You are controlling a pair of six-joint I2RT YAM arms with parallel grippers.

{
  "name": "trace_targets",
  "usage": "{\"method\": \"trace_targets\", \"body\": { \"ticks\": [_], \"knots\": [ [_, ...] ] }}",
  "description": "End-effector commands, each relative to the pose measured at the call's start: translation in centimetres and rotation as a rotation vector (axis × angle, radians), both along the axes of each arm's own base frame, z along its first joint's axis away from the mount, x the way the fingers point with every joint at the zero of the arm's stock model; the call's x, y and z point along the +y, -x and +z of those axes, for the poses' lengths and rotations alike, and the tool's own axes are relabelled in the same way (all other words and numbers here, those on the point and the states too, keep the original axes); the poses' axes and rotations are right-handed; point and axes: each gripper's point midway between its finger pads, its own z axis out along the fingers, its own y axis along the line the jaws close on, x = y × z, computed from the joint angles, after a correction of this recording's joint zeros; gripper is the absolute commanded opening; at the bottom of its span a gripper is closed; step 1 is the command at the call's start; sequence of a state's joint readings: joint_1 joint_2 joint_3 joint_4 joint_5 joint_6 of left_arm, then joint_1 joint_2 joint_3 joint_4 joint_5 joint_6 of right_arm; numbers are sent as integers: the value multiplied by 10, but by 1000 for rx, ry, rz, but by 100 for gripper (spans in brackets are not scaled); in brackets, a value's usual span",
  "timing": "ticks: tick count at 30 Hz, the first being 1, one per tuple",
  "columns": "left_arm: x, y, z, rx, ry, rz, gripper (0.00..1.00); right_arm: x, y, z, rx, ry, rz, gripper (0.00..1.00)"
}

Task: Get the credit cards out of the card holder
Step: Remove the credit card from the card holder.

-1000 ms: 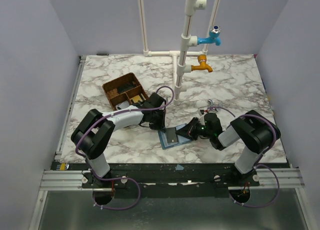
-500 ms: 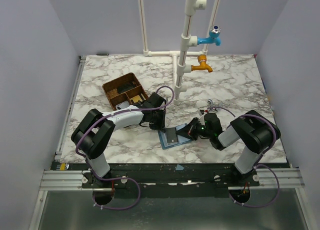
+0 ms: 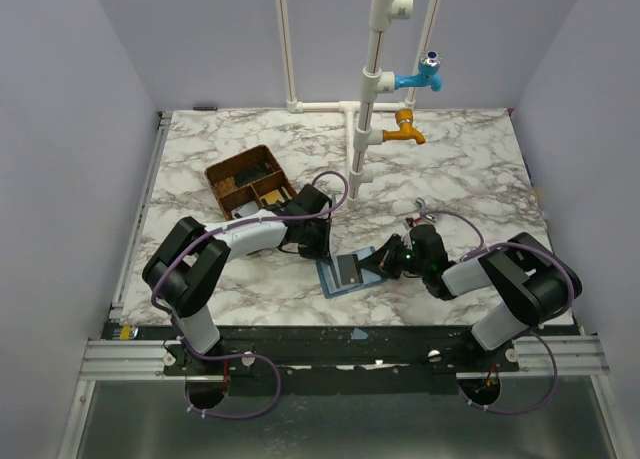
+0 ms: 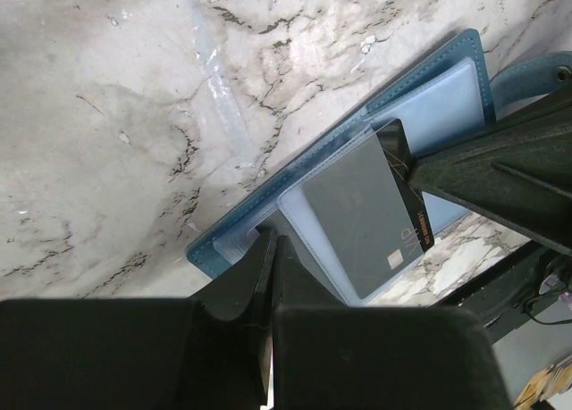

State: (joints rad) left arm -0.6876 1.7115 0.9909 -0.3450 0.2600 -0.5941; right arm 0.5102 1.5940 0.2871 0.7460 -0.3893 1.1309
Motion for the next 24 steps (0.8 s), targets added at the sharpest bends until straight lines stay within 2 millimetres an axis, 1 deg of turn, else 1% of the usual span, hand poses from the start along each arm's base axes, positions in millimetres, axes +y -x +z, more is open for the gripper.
{"method": "trace_targets", "body": {
  "ticks": [1,6,14,24],
  "knots": [
    [34,15,-34,67,-161,3,0,-15,-1,-15,6,100,-34,1],
    [36,15,-34,66,-163,6,0,-22,-2,-16,5,115,-44,1],
    [36,14,-33,65,-163,6,0,-30,-3,-8,-12,128,-60,1],
    [32,8,-23,45,-148,3,0,-41,-4,-3,-23,155,-77,1]
  ]
}}
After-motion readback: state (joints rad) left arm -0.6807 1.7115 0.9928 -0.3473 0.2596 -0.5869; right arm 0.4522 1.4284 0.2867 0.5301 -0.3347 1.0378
